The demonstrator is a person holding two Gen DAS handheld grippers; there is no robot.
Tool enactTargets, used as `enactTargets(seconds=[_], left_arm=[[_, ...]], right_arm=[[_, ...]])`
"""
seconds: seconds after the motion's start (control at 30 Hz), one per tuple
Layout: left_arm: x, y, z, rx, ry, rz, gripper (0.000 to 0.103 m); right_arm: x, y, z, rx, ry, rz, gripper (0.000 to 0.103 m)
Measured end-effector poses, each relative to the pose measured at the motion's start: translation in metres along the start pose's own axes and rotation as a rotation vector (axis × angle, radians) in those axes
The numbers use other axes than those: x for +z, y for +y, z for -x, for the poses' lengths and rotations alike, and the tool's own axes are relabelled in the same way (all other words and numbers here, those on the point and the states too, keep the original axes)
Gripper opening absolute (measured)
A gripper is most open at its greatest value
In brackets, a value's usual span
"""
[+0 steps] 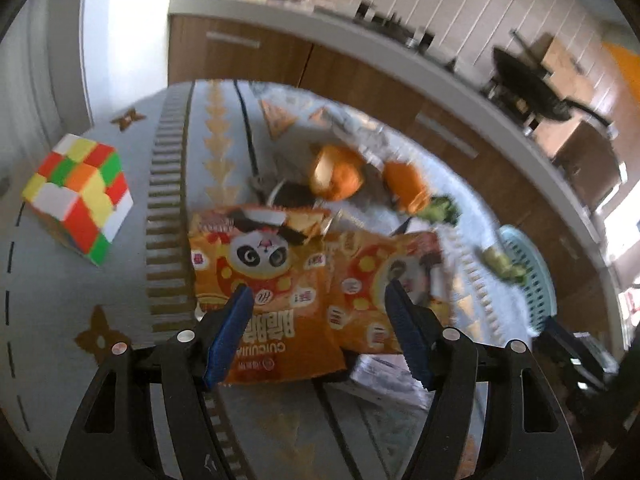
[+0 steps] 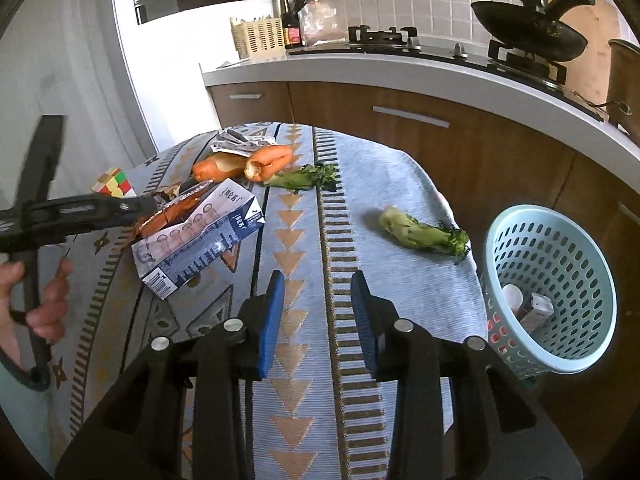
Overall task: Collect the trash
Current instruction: 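Grasp orange panda snack bag with left gripper while right gripper reaches white carton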
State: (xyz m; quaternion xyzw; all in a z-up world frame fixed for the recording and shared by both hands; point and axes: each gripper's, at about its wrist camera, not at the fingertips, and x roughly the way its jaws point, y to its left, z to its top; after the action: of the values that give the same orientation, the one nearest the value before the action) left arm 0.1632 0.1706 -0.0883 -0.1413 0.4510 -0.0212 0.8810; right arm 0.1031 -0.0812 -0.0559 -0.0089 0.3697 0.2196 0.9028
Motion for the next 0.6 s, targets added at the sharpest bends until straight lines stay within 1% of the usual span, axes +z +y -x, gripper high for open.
enactTargets(seconds=[0.07,0.1,0.13,0.17,0.2,0.27,0.33,0.4,0.47,0.5,0.53,0.6], left_arm=[[-0.001,-0.002,-0.007,0.057,0.015,-0.023,0.066],[-0.002,-0.001,-0.009,0.079,0.015,-0.022,0.065],[-0.003,0.002,-0.010,0.083,0.015,-0.009,0.060],[-0.003,0.005,-0.011,0.079,0.020,0.001,0.046],[-0.004,0.012,-0.011,0.058,0.025,0.021,0.042],[-0.008,0.023,-0.009,0.007,0.011,0.050,0.041],[-0.011,0.032,-0.005,-0.016,-0.003,0.078,0.032],[-0.015,0.035,0.001,-0.054,-0.033,0.099,0.018],[-0.020,0.032,0.010,-0.060,-0.081,0.089,0.014],[-0.023,0.032,0.014,-0.058,-0.104,0.087,0.012],[-0.026,0.032,0.020,-0.058,-0.129,0.089,0.012],[-0.031,0.033,0.030,-0.059,-0.186,0.106,0.010]], right_arm=[[0.000,-0.001,-0.001,0.015,0.003,-0.007,0.031],[0.000,-0.002,-0.002,0.020,0.006,-0.011,0.031],[0.001,-0.002,-0.004,0.025,0.010,-0.016,0.031],[0.002,-0.002,-0.006,0.029,0.013,-0.017,0.031],[0.002,-0.001,-0.007,0.037,0.015,-0.019,0.031],[0.003,0.003,-0.011,0.050,0.018,-0.012,0.031],[0.007,0.009,-0.014,0.057,0.021,0.002,0.031],[0.011,0.016,-0.017,0.073,0.025,0.009,0.031],[0.013,0.028,-0.021,0.113,0.031,0.003,0.032],[0.012,0.033,-0.023,0.133,0.040,-0.002,0.034],[0.009,0.041,-0.025,0.158,0.054,-0.002,0.043],[0.002,0.062,-0.030,0.183,0.067,0.021,0.056]])
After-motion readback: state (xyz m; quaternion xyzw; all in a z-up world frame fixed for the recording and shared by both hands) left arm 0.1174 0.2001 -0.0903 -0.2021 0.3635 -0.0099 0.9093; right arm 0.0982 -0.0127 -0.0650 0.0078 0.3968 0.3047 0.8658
